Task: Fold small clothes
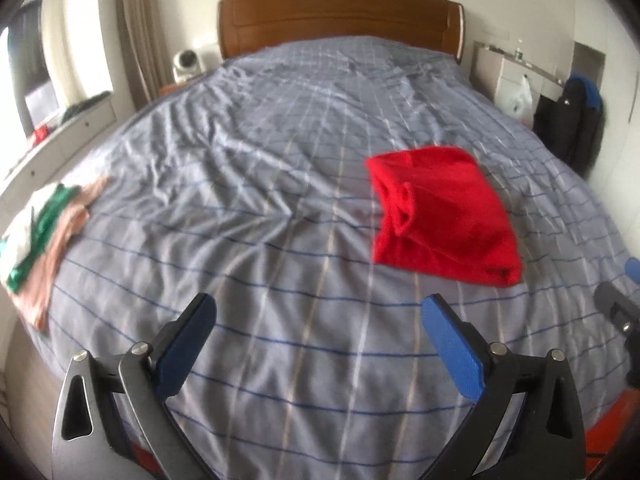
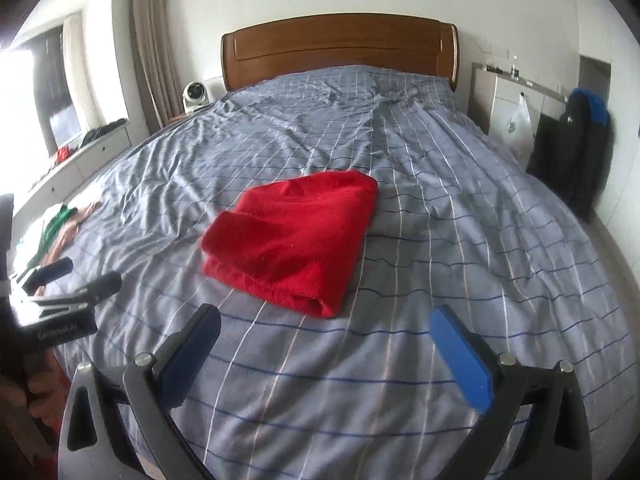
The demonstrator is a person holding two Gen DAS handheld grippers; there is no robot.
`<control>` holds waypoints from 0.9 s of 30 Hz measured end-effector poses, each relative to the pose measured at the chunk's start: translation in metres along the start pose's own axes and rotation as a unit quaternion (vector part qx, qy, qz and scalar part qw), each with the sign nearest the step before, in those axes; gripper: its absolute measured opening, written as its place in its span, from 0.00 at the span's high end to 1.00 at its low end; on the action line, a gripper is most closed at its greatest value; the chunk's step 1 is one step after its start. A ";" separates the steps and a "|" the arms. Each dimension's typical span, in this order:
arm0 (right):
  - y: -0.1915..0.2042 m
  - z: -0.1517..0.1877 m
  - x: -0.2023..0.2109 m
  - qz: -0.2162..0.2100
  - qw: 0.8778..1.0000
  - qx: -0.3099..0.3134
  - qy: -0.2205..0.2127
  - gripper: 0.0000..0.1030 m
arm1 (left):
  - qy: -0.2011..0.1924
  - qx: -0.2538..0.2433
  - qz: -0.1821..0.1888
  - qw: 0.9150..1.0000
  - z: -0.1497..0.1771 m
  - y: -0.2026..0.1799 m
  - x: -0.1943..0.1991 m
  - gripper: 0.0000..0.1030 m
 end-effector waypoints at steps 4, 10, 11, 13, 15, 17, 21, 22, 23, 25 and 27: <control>0.000 0.007 -0.001 0.004 1.000 -0.003 0.007 0.00 | 0.003 -0.011 -0.002 1.000 0.001 -0.006 0.001 0.00; -0.003 0.013 0.001 0.010 1.000 -0.017 0.017 0.00 | -0.014 -0.039 -0.029 0.999 0.004 -0.014 0.008 0.00; -0.002 0.013 0.002 0.009 1.000 -0.018 0.018 0.00 | -0.015 -0.044 -0.041 0.998 0.004 -0.014 0.010 0.00; 0.000 0.014 0.006 0.011 1.000 -0.017 0.021 0.00 | -0.019 -0.050 -0.062 0.997 0.005 -0.013 0.011 0.00; 0.004 0.016 0.013 0.015 1.000 -0.015 0.020 0.00 | -0.018 -0.057 -0.057 0.997 0.007 -0.013 0.012 0.00; 0.006 0.018 0.021 0.017 1.000 -0.012 0.019 0.00 | -0.013 -0.058 -0.046 0.997 0.009 -0.013 0.015 0.00; 0.010 0.024 0.031 0.007 0.999 -0.015 0.028 0.00 | -0.003 -0.050 -0.017 0.999 0.014 -0.011 0.027 0.00; 0.012 0.025 0.035 0.000 1.000 -0.013 0.028 0.00 | 0.001 -0.048 -0.012 0.999 0.015 -0.011 0.028 0.00; 0.015 0.026 0.038 -0.003 1.000 -0.008 0.029 0.00 | 0.005 -0.046 -0.004 0.999 0.017 -0.010 0.031 0.00; 0.020 0.028 0.044 0.003 1.000 0.005 0.026 0.00 | 0.008 -0.049 0.001 0.999 0.018 -0.012 0.033 0.00; 0.024 0.029 0.047 0.014 1.000 0.015 0.023 0.00 | 0.009 -0.050 -0.004 0.999 0.020 -0.013 0.036 0.00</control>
Point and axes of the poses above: each gripper's, at about its wrist camera, not at the fingertips, and x roughly against the way its jaws point, y to its left, z to its underside, the point moved 4 cm from there along -x, roughly the way its jaws point, and after that the axes turned 15 degrees about y, right-handed, at the moved point
